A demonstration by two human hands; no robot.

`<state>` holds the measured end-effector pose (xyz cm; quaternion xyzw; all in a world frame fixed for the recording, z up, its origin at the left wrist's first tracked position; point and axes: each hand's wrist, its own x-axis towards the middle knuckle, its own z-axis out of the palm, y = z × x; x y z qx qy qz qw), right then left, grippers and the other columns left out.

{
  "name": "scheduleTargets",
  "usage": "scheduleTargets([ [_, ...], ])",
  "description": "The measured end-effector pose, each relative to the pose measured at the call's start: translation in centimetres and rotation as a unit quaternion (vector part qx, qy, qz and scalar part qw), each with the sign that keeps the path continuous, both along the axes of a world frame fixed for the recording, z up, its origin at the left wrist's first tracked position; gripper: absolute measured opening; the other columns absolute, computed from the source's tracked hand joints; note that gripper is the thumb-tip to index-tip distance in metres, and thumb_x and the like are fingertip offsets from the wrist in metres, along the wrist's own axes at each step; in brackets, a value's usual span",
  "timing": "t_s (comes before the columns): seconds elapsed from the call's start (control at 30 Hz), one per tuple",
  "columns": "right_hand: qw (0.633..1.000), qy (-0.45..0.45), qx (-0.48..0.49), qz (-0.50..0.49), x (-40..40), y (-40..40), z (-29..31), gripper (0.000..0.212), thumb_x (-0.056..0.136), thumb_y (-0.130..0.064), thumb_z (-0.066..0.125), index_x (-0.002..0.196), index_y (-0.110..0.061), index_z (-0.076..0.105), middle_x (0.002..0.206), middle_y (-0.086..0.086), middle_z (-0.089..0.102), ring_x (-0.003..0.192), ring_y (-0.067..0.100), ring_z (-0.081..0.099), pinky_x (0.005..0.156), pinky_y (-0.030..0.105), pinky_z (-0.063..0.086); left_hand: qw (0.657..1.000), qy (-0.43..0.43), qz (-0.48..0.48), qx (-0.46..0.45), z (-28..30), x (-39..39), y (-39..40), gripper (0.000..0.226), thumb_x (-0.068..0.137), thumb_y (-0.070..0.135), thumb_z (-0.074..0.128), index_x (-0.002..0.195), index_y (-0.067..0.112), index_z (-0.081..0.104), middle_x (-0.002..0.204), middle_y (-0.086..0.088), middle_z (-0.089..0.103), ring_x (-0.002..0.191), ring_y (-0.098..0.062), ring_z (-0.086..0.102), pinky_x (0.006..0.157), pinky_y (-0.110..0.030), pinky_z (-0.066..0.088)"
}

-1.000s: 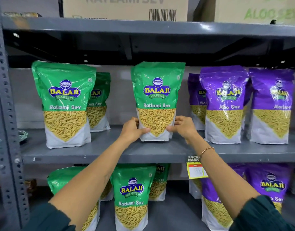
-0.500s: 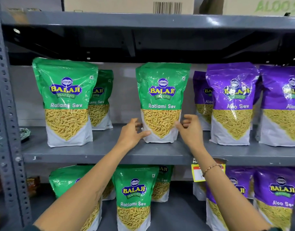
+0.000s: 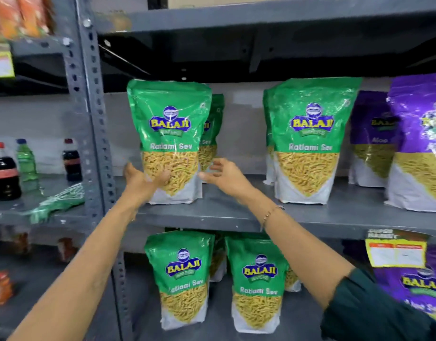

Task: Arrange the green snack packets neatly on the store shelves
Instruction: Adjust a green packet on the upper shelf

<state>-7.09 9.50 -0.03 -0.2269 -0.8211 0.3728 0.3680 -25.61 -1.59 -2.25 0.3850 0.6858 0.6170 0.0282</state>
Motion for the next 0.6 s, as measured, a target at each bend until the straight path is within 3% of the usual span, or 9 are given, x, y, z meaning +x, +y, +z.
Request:
scheduleTargets([
  [0.03,1.0,-0.02,-0.019,0.009,-1.2,-0.2,-0.1,0.084,0.073,-0.035,0.073,0.138,-0.005,0.027,0.145,0.012,0.038,0.126,0.026,0.044,0.104,0.045,0.041,0.997,-0.024,-0.066,-0.022,-0.3,-1.2,-0.2,0.104,0.075,0.035,0.072,0.144,0.003,0.001,0.153,-0.011,0.021,0.14,-0.022,0.024,0.114,-0.038,0.024],
  [0.1,0.998,-0.033,-0.034,0.029,-2.9,-0.6,-0.5,0.082,0.071,-0.033,0.075,0.136,-0.008,0.032,0.144,0.009,0.041,0.128,0.025,0.042,0.106,0.046,0.039,0.986,-0.035,-0.165,-0.017,-1.1,-2.7,-0.4,0.072,0.075,0.025,0.073,0.134,0.007,0.036,0.136,-0.01,0.051,0.118,-0.013,0.056,0.096,-0.028,0.048],
  [0.13,0.999,-0.023,-0.032,0.033,-3.4,-0.7,-0.7,0.07,0.071,-0.03,0.076,0.129,-0.009,0.043,0.136,0.008,0.05,0.122,0.023,0.048,0.104,0.045,0.041,0.983,-0.026,-0.184,-0.002,-1.4,-3.0,-0.3,0.054,0.073,0.022,0.074,0.121,0.012,0.051,0.123,-0.008,0.062,0.102,-0.004,0.065,0.081,-0.018,0.052],
  [0.2,1.0,0.014,-0.018,0.007,-4.0,-0.8,-1.1,0.043,0.07,-0.021,0.077,0.108,-0.01,0.061,0.117,0.006,0.065,0.106,0.019,0.058,0.1,0.044,0.045,0.981,-0.012,-0.194,0.023,-1.4,-3.0,-0.1,0.045,0.065,0.028,0.076,0.106,0.018,0.061,0.102,0.003,0.069,0.083,0.007,0.066,0.064,-0.008,0.051],
  [0.27,0.998,0.044,-0.03,-0.038,-4.1,-0.7,-1.0,0.036,0.067,-0.015,0.079,0.099,-0.006,0.065,0.108,0.01,0.069,0.101,0.021,0.062,0.096,0.045,0.049,0.979,-0.008,-0.2,0.025,-0.9,-2.5,0.4,0.05,0.064,0.03,0.077,0.11,0.017,0.06,0.099,0.008,0.069,0.083,0.004,0.067,0.066,-0.012,0.051],
  [0.43,0.991,0.086,-0.061,-0.077,-2.8,0.3,-0.2,0.023,0.065,-0.007,0.079,0.084,-0.008,0.066,0.103,0.016,0.07,0.096,0.025,0.065,0.092,0.046,0.051,0.97,-0.02,-0.244,0.008,0.6,-1.0,2.6,0.05,0.076,0.019,0.072,0.121,0.013,0.051,0.117,-0.004,0.063,0.1,-0.014,0.062,0.077,-0.02,0.048],
  [0.6,0.99,0.082,-0.068,-0.088,-2.3,0.5,-0.4,0.03,0.066,-0.005,0.079,0.092,-0.001,0.065,0.105,0.018,0.069,0.098,0.027,0.065,0.091,0.047,0.052,0.965,-0.028,-0.26,0.003,0.6,-0.5,3.2,0.053,0.079,0.016,0.07,0.127,0.01,0.047,0.123,-0.007,0.061,0.106,-0.018,0.06,0.082,-0.023,0.048],
])
